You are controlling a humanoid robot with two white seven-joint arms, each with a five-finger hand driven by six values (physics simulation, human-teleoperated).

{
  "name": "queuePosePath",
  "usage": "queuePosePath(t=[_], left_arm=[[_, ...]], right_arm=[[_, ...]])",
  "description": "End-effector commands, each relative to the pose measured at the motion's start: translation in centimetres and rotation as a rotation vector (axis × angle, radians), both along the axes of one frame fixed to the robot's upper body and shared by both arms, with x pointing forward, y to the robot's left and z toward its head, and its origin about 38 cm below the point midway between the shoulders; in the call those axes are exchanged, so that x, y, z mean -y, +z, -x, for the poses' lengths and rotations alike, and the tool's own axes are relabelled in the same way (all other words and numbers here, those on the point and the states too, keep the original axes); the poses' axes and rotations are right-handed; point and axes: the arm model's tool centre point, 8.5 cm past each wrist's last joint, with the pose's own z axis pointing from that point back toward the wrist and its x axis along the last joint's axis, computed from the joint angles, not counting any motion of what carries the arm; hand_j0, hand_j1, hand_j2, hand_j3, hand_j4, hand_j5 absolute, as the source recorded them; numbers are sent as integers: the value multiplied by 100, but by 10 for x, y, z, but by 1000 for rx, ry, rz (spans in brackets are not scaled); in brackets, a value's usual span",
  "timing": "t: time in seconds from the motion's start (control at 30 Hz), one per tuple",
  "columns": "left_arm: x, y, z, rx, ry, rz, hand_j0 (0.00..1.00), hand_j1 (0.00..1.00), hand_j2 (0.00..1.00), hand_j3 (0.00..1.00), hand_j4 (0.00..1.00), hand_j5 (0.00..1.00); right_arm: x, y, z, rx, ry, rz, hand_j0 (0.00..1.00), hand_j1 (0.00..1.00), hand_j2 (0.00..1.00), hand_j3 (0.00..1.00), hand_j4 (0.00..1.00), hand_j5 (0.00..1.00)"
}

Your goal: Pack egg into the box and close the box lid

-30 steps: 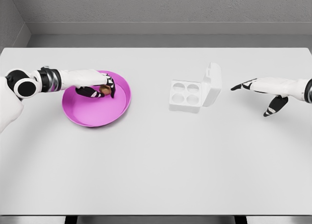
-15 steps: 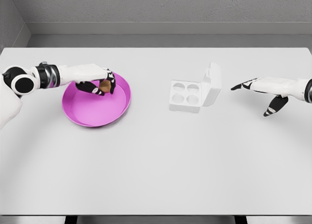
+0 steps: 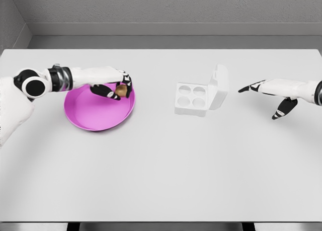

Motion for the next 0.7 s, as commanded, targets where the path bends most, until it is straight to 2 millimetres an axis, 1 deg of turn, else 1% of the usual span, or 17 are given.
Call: queuePosePath(t=[0.0, 0.17, 0.23, 0.37, 0.5, 0.53, 0.57, 0.67], left_arm=[[11, 2, 0, 3, -16, 21, 37, 37, 37, 37, 37, 37], [25, 1, 1, 0, -38, 35, 37, 37, 37, 37, 37, 37], [35, 1, 1, 0, -53, 46, 37, 37, 37, 37, 37, 37], [39, 2, 1, 1, -59, 51, 37, 37, 37, 37, 37, 37], [37, 9, -1, 2, -53, 83, 37, 37, 37, 37, 37, 37], [38, 10, -1, 3, -56, 87, 37, 37, 37, 37, 37, 37], [43, 15, 1, 17, -72, 93, 37, 37, 37, 37, 37, 37], [45, 21, 1, 27, -82, 96, 36, 36, 36, 36, 36, 36]], right_arm=[[0, 1, 0, 0, -2, -2, 100, 100, 100, 100, 100, 100], [0, 1, 0, 0, -2, -2, 100, 100, 100, 100, 100, 100], [0, 1, 0, 0, -2, -4, 100, 100, 100, 100, 100, 100], [0, 1, 0, 0, -2, -4, 100, 100, 100, 100, 100, 100], [0, 1, 0, 0, -2, -2, 100, 100, 100, 100, 100, 100], [0, 1, 0, 0, -2, -2, 100, 100, 100, 100, 100, 100], [0, 1, 0, 0, -2, -2, 100, 100, 100, 100, 100, 100], [0, 1, 0, 0, -2, -4, 100, 100, 100, 100, 100, 100]])
